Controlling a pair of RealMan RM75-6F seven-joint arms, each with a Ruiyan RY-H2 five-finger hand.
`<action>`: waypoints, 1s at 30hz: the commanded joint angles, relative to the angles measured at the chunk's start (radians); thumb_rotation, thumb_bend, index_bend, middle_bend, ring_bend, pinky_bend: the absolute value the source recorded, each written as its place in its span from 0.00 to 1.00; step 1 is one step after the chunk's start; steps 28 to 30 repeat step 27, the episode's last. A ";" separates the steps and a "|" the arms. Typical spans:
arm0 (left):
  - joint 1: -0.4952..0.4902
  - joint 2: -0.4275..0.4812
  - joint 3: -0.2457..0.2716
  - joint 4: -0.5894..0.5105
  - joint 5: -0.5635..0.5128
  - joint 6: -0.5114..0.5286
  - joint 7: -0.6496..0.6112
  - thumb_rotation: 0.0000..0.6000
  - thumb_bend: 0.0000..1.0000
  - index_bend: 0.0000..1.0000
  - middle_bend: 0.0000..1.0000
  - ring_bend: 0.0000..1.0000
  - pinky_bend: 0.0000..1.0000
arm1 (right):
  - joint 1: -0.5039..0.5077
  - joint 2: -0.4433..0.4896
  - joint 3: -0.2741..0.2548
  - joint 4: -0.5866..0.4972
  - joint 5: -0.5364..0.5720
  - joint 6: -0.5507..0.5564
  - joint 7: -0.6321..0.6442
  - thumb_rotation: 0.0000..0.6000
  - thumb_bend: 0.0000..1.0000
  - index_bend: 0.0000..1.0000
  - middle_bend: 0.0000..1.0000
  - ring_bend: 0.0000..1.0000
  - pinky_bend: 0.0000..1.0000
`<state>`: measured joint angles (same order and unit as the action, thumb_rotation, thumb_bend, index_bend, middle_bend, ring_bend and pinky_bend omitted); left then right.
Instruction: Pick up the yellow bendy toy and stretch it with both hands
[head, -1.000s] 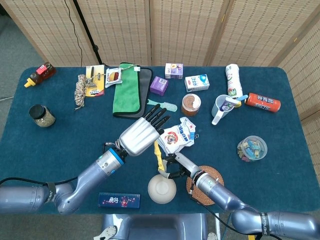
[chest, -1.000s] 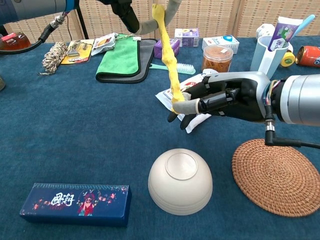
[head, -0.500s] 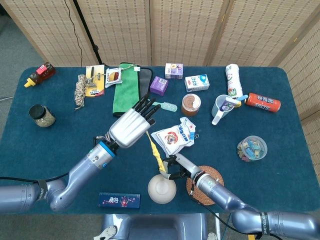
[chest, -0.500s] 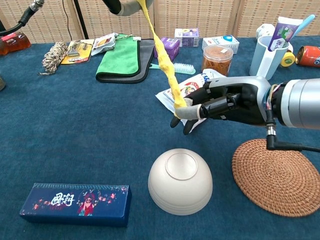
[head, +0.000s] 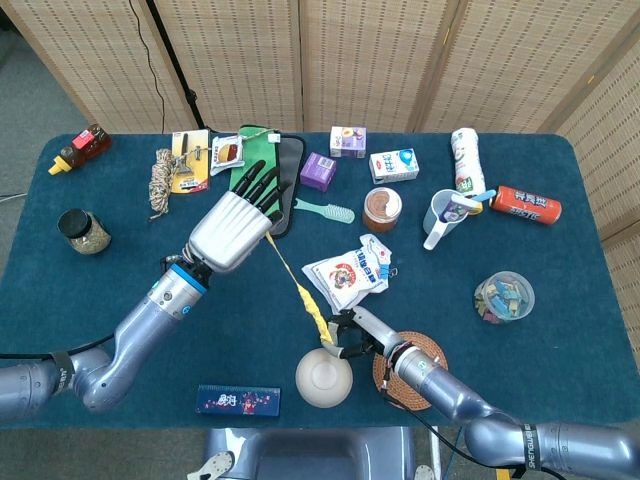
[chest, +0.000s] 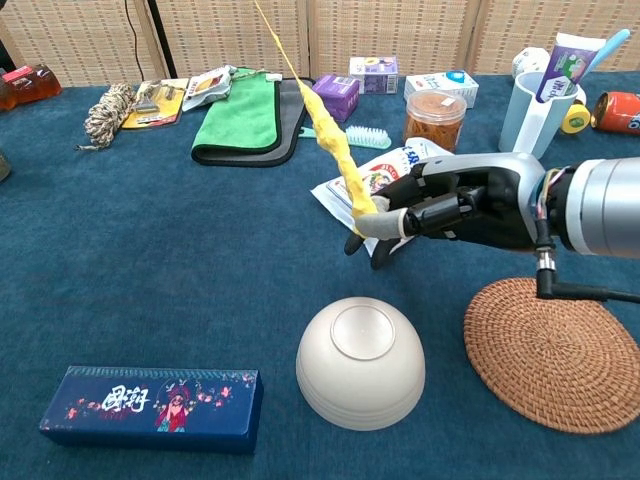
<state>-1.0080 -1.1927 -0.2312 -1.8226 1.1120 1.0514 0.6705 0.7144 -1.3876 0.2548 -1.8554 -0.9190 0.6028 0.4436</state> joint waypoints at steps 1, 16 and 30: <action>0.002 0.001 0.002 0.002 0.003 -0.001 -0.003 1.00 0.50 0.74 0.15 0.03 0.00 | -0.001 0.002 0.001 0.002 -0.003 -0.003 0.004 1.00 0.72 0.67 0.41 0.45 0.00; 0.004 0.009 0.002 -0.033 -0.004 0.011 0.028 1.00 0.50 0.74 0.15 0.03 0.00 | -0.029 0.024 0.006 -0.004 -0.045 -0.013 0.043 1.00 0.72 0.67 0.41 0.45 0.00; 0.004 0.014 0.003 -0.029 -0.010 0.007 0.028 1.00 0.50 0.74 0.15 0.03 0.00 | -0.032 0.027 0.009 0.005 -0.059 -0.025 0.060 1.00 0.72 0.67 0.41 0.45 0.00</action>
